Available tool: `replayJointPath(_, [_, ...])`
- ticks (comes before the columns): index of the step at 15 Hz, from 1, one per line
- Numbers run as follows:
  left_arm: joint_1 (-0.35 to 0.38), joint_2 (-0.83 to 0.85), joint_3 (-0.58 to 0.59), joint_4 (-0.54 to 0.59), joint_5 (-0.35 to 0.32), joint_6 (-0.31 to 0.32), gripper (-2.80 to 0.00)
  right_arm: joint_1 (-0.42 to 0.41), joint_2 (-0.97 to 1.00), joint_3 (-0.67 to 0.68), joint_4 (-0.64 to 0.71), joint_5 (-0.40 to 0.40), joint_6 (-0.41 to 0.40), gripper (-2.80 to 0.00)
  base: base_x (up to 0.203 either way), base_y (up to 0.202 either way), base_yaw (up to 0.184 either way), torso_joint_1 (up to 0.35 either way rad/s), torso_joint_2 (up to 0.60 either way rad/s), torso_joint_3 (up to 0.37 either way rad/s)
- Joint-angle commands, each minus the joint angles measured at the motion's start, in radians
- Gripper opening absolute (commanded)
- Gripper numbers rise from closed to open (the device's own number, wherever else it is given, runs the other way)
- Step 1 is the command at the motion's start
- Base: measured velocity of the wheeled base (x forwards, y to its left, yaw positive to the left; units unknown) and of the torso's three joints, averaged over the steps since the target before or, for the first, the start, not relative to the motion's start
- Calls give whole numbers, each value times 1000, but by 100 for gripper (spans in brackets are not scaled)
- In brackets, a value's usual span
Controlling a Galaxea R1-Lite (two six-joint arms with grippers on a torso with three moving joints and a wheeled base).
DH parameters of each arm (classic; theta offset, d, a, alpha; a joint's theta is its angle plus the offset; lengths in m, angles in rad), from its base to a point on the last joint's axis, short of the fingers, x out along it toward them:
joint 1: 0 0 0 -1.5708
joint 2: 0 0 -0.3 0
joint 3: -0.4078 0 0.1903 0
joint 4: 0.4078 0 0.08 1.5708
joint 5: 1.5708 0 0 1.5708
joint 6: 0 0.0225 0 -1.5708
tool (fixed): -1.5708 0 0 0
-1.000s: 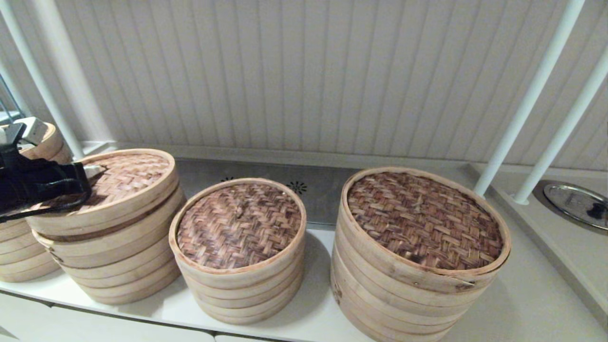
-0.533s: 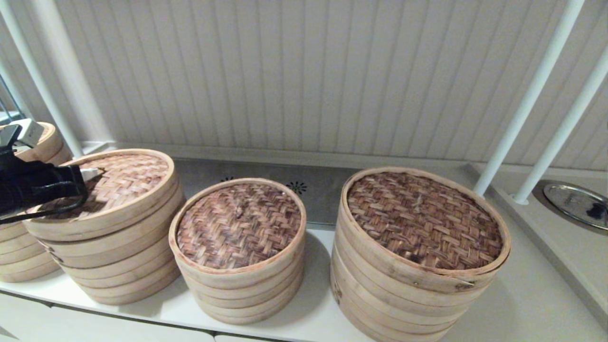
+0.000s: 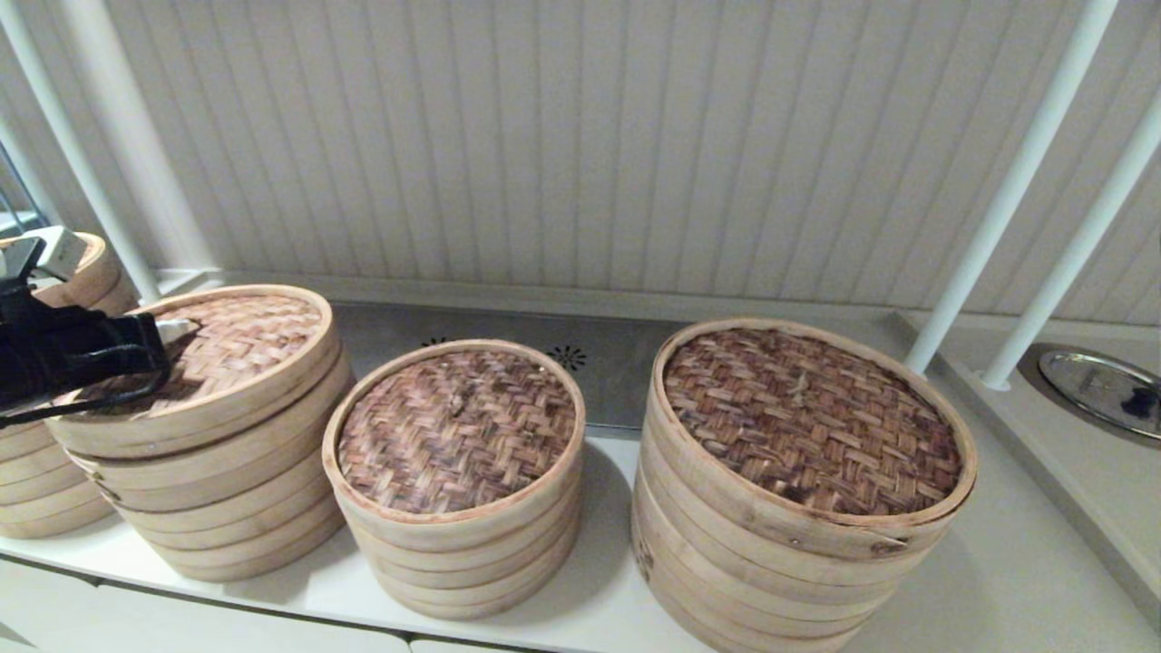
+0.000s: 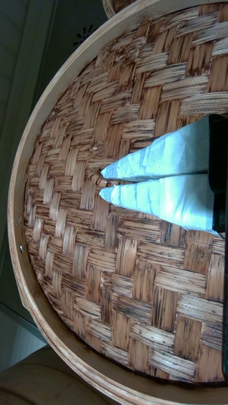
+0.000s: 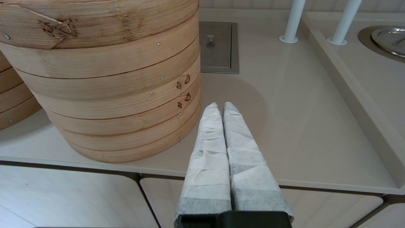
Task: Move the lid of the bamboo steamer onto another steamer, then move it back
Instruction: Put the steamer
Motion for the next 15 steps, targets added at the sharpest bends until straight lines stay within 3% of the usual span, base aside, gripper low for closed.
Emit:
replayJointPath(1, [1, 29, -14, -4, -2, 0, -280, 0, 1, 2, 0, 0, 0, -280, 0, 0, 0, 0, 0, 0])
replayJointPath(14, [0, 2, 10, 7, -5, 1, -280, 0, 1, 2, -1, 0, 0, -280, 0, 0, 0, 0, 0, 0])
replayJointPath(15, [-1, 4, 15, 1, -2, 1, 0, 0, 1, 2, 0, 0, 0, -280, 0, 0, 0, 0, 0, 0])
